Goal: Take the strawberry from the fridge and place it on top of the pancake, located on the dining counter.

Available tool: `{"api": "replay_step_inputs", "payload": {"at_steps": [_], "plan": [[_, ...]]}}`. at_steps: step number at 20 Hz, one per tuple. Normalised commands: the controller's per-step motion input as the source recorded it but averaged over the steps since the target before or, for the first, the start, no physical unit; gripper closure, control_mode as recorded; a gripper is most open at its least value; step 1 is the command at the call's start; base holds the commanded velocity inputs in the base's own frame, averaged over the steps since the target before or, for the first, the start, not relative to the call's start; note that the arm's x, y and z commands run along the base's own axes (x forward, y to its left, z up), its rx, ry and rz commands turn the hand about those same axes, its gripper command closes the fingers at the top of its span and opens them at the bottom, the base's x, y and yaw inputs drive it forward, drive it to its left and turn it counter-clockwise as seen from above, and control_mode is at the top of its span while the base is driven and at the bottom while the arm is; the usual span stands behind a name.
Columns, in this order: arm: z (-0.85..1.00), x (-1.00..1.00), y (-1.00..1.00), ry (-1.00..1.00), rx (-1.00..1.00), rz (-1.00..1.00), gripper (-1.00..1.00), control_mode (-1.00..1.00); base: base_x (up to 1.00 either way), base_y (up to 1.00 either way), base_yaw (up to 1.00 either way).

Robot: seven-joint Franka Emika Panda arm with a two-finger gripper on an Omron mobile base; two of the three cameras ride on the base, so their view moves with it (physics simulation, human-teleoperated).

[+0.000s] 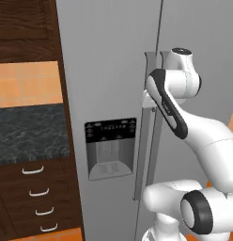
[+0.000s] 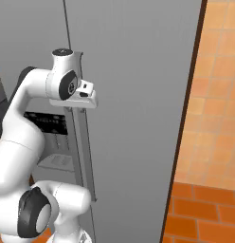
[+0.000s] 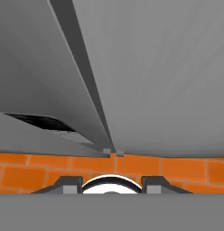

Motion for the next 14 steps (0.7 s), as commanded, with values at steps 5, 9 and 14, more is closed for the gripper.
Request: {"api": "replay_step_inputs", "payload": {"at_steps": [5, 9, 14], "plan": [[0.00, -0.01, 0.00, 0.00, 0.00, 0.00, -1.00, 1.00, -0.33, 0.00, 0.00], [0.00, 0.00, 0.00, 0.00, 0.00, 0.00, -1.00, 1.00, -0.81, 0.00, 0.00], [0.00, 0.00, 0.00, 0.00, 0.00, 0.00, -1.00, 1.00, -0.30, 0.00, 0.00]]}}
